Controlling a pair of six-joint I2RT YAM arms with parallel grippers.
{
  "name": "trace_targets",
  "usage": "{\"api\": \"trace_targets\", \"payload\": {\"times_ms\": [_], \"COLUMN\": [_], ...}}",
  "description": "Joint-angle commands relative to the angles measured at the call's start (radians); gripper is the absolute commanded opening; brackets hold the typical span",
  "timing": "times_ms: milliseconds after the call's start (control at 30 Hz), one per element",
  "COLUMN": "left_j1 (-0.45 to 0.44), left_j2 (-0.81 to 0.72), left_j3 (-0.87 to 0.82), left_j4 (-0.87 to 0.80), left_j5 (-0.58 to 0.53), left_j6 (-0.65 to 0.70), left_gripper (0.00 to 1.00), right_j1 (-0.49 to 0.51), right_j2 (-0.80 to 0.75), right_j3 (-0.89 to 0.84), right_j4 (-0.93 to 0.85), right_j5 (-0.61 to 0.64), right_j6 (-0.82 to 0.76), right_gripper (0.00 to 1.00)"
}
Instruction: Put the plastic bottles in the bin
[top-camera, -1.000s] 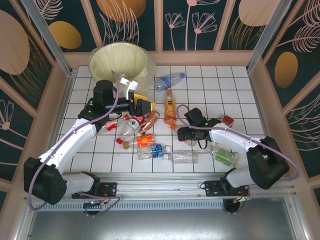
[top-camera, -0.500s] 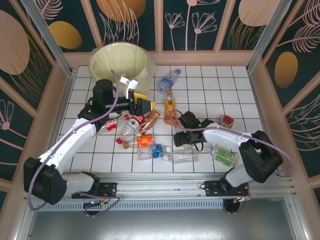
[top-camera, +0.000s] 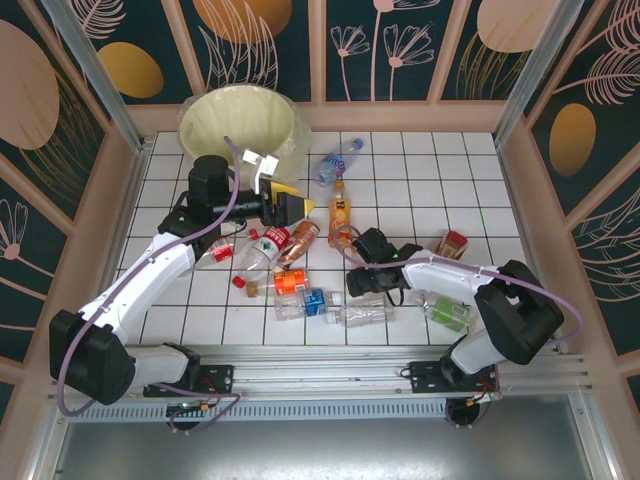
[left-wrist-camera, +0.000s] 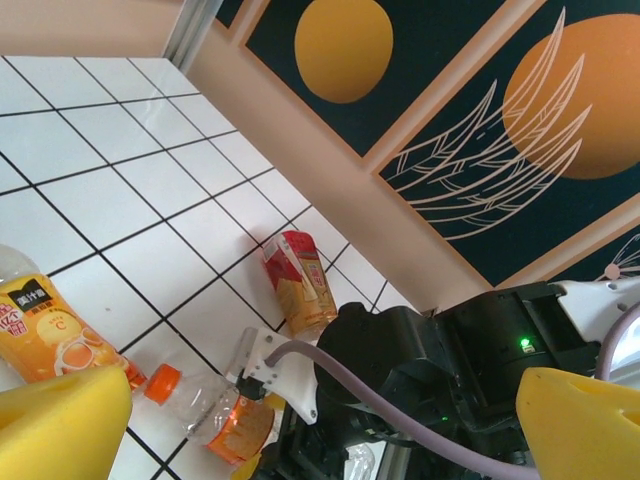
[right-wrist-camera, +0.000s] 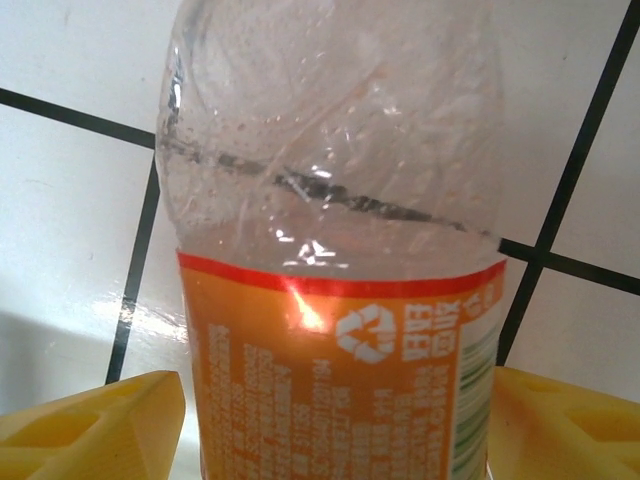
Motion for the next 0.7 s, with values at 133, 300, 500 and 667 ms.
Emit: {"api": "trace_targets", "payload": {"times_ms": [133,300,500,667], "left_j1": [-0.008,-0.009,-0.009,-0.011], "left_j2": [0.007,0.011,0.006,0.016], "left_j3": [0.026,0.032,0.017,0.014], "left_j4": [0.048,0.048,0.045,0.052], "left_j5": [-0.003,-0.016,-0.035,-0.035], "left_j6": [-0.022,-0.034,-0.029,-0.035], "left_gripper": [0.99,0.99,0.99,0.99], "right_j1": [0.029,0.041,0.047,0.057], "right_j2": [-0.010,-0.011,-0.020,-0.037], "right_j3": [-0.013,-0.013,-0.009,0.004], "right_j4": [0.041,0.062,0.070,0.062], "right_j5": [0.011,0.023,0.031,0.051], "right_j6": [-0.011,-0.017,-0.033,-0.046], "right_gripper": [0.73,0.68,0.65,0.64]}}
